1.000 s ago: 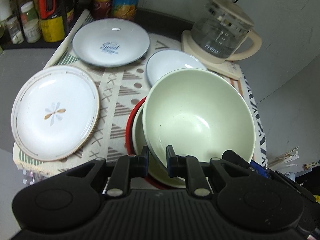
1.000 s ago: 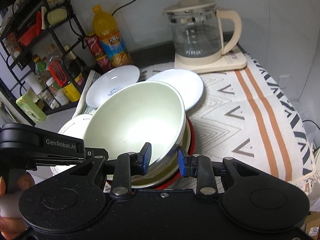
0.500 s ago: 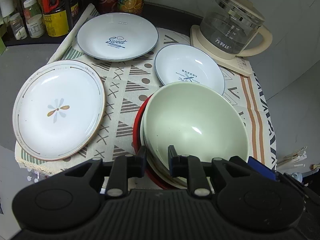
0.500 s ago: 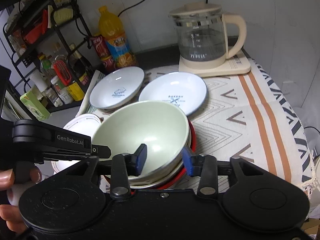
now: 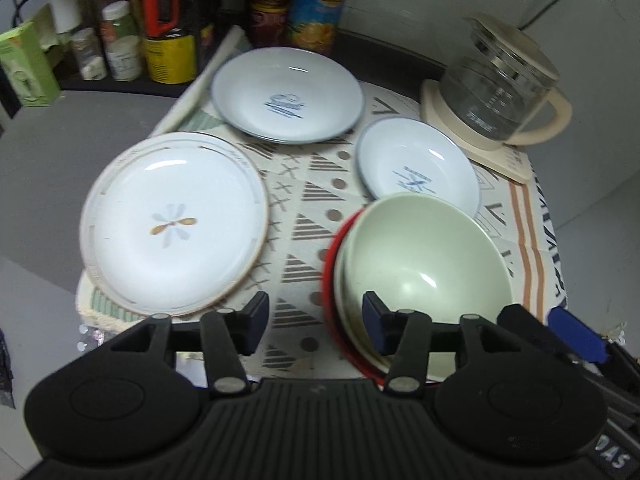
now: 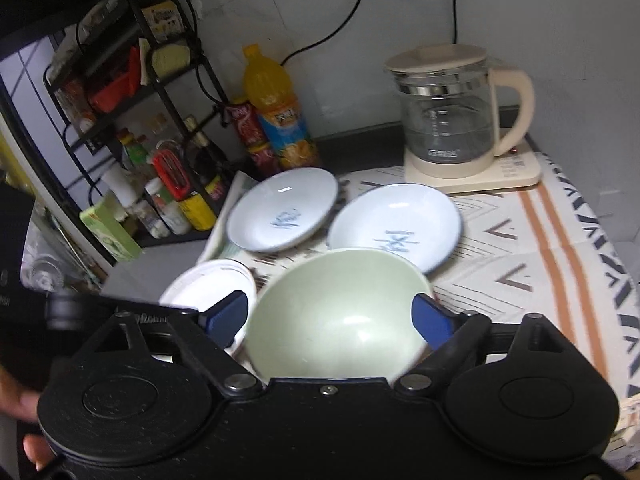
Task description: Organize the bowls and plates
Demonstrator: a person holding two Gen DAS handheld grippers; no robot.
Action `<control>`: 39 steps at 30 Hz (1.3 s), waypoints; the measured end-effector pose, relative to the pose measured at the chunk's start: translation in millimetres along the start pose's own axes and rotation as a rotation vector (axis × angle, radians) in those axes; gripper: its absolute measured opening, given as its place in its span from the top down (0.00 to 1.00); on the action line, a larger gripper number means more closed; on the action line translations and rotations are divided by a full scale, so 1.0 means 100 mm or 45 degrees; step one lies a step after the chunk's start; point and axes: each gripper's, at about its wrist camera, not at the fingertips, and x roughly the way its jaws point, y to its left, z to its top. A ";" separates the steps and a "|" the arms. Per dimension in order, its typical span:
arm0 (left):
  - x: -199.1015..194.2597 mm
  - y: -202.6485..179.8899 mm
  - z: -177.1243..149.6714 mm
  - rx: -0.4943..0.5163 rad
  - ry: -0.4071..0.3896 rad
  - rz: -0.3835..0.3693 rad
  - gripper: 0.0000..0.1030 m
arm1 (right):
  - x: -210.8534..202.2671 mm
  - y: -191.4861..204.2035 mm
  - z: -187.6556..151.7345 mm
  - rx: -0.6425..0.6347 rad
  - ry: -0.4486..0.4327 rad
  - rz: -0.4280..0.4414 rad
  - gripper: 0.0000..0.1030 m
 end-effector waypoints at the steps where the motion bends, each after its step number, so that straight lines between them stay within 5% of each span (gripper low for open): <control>1: -0.02 0.04 0.00 -0.005 0.005 0.000 0.43 | 0.02 0.04 0.02 -0.014 -0.008 0.004 0.09; 6: -0.14 0.25 -0.02 -0.079 0.025 0.022 0.28 | 0.11 0.22 0.06 -0.080 -0.034 0.002 0.01; 17: -0.42 0.84 0.04 -0.168 -0.081 0.142 0.00 | 0.39 0.66 0.15 -0.173 0.059 0.137 0.00; 28: -0.38 1.36 0.26 -0.217 -0.104 0.137 0.00 | 0.75 1.09 0.19 -0.217 0.091 0.029 0.00; 39: -0.04 1.69 0.67 -0.084 -0.020 0.014 0.00 | 1.09 1.30 0.33 -0.108 0.065 -0.128 0.01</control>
